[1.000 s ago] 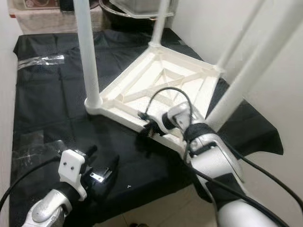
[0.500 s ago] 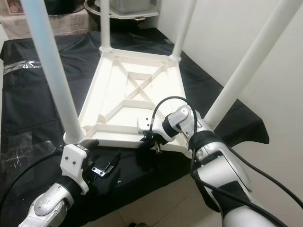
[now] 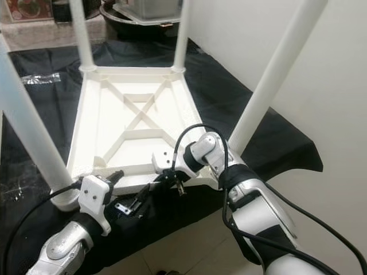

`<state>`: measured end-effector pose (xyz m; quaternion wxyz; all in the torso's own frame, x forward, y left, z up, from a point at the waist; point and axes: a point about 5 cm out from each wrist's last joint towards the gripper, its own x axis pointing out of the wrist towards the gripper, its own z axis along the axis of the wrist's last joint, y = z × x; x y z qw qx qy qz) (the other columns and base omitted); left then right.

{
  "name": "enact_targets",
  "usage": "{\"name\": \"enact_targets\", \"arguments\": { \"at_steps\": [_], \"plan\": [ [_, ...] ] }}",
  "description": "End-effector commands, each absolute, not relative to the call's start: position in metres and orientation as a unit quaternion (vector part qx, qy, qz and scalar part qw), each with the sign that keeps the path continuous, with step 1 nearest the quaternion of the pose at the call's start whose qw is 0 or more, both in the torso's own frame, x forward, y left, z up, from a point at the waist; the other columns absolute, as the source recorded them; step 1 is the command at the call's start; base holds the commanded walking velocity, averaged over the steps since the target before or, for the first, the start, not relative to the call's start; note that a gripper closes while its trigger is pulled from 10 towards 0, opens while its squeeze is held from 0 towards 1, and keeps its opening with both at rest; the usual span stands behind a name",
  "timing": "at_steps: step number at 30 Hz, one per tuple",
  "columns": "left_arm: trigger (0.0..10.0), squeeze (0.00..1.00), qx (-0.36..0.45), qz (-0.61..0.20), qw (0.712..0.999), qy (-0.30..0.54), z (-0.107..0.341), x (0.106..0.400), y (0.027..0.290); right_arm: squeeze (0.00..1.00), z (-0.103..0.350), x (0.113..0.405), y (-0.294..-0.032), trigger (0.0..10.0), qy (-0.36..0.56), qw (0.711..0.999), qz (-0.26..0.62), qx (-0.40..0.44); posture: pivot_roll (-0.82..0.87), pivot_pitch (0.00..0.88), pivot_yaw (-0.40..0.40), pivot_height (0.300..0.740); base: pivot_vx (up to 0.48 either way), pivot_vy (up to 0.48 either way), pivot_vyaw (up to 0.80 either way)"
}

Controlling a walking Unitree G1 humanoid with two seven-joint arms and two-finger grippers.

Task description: Building children table

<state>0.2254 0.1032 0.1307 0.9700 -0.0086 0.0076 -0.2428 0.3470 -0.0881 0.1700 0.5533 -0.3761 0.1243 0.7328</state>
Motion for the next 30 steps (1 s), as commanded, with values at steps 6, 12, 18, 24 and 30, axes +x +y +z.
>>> {"name": "enact_targets", "arguments": {
  "at_steps": [6,12,18,24,30],
  "plan": [
    [10.0,0.00,-0.006,-0.249,0.968,0.019,0.124,0.224,0.101,0.00,0.189,0.336,-0.051,0.0,0.006,0.527,0.759,-0.381,0.09,0.065,-0.100,0.740,0.000,0.000,0.00],
    [10.0,0.00,-0.005,-0.247,0.969,0.020,0.123,0.224,0.102,0.00,0.190,0.332,-0.045,0.0,-0.017,0.518,0.766,-0.380,0.09,0.071,-0.101,0.740,0.000,0.000,0.00],
    [10.0,0.00,-0.005,-0.248,0.969,0.019,0.123,0.224,0.101,0.00,0.190,0.334,-0.041,10.0,-0.020,0.532,0.752,-0.389,0.09,0.074,-0.102,0.740,0.000,0.000,0.00],
    [10.0,0.00,-0.005,-0.242,0.970,0.003,0.129,0.226,0.102,1.00,0.193,0.335,-0.038,10.0,-0.043,0.544,0.742,-0.390,0.09,0.080,-0.101,0.740,0.000,0.000,0.00],
    [10.0,0.00,-0.004,-0.242,0.970,0.008,0.127,0.226,0.102,0.00,0.201,0.335,-0.039,10.0,-0.066,0.544,0.738,-0.395,0.09,0.083,-0.096,0.740,0.000,0.000,0.00]
  ]
}}
